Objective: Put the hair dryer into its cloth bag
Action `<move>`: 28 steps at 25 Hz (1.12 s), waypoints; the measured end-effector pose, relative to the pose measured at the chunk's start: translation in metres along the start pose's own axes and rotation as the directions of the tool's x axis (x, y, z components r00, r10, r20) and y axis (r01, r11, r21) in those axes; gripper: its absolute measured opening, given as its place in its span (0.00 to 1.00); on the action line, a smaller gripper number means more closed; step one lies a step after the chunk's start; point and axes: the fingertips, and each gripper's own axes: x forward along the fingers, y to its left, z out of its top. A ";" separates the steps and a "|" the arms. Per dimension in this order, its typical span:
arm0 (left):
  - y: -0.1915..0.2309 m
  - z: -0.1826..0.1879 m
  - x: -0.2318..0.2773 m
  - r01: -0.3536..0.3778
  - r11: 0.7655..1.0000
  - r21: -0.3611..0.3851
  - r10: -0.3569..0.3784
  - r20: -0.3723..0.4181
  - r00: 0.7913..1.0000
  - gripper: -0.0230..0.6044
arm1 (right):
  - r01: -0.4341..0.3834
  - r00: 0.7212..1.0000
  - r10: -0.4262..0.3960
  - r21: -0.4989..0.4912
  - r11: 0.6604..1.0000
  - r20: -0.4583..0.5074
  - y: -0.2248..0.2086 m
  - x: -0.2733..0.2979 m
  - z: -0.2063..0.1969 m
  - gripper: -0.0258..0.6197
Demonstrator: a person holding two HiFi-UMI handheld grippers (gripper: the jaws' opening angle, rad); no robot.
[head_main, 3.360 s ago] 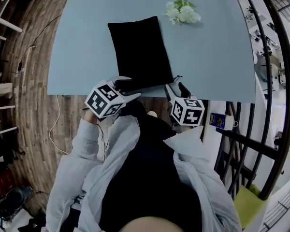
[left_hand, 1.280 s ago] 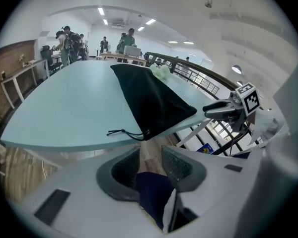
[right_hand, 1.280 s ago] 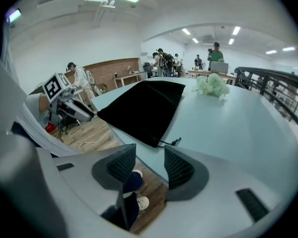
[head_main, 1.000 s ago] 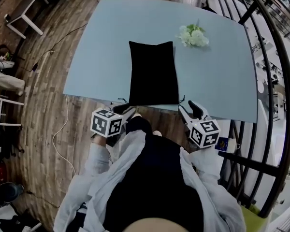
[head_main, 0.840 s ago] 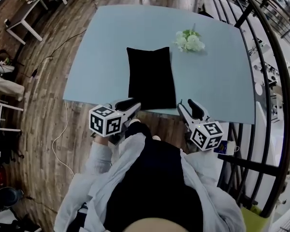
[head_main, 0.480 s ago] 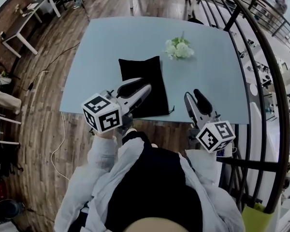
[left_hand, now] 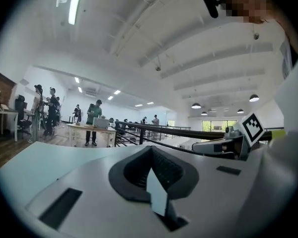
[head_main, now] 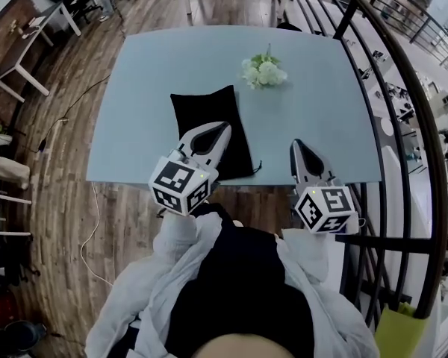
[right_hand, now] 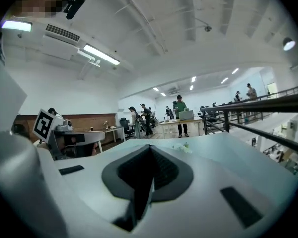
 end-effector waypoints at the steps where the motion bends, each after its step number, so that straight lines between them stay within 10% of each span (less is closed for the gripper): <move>1: -0.004 -0.007 0.001 0.017 1.000 0.004 -0.017 -0.020 1.000 0.06 | -0.005 1.000 0.005 -0.003 1.000 -0.014 0.000 0.000 -0.005 0.05; 28: -0.008 -0.057 -0.026 -0.004 1.000 -0.029 0.001 -0.095 0.995 0.06 | -0.039 0.995 0.040 0.010 0.999 -0.090 0.026 0.007 -0.043 0.05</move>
